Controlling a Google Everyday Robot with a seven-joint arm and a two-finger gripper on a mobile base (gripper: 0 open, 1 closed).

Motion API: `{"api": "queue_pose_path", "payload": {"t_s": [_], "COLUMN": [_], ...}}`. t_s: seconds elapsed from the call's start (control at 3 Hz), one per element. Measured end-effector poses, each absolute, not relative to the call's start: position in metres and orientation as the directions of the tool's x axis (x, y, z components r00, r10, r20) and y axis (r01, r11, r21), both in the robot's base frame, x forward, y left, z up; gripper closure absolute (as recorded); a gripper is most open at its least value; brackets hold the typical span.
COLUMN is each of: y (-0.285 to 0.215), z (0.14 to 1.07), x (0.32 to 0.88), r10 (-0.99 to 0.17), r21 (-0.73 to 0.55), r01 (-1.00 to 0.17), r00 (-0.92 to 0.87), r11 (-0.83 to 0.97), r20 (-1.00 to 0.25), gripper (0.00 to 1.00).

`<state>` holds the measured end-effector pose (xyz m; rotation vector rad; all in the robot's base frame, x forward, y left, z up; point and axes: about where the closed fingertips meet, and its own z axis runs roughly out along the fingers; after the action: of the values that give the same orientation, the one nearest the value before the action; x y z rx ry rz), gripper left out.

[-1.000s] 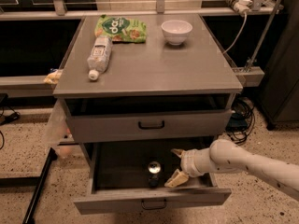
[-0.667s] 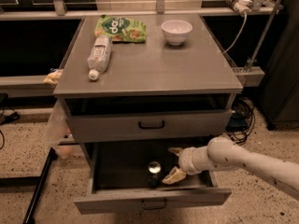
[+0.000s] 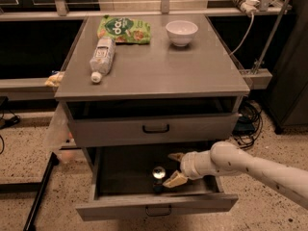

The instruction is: Pick redbull can from middle drawer and place on counter

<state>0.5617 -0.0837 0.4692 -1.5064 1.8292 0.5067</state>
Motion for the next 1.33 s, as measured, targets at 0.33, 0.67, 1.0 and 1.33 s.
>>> {"api": "queue_pose_path", "payload": {"t_s": [0.33,0.67,1.0,1.33], "y": [-0.074,-0.064,-0.055,-0.047], "z": [0.461,0.453,0.445,0.438], "x": [0.563,0.566,0.567,0.565], "r10": [-0.669,-0.652,-0.632,-0.613], "r21": [-0.116,-0.104,-0.091,-0.088], "r01": [-0.965,-0.968,-0.97,-0.971], "r00": [-0.075,-0.072,-0.076,-0.069], "r11": [0.236,0.228,0.227,0.222], "r20": [-0.739,-0.755,-0.772,-0.787], "gripper": [0.29,0.29,0.3,0.49]}}
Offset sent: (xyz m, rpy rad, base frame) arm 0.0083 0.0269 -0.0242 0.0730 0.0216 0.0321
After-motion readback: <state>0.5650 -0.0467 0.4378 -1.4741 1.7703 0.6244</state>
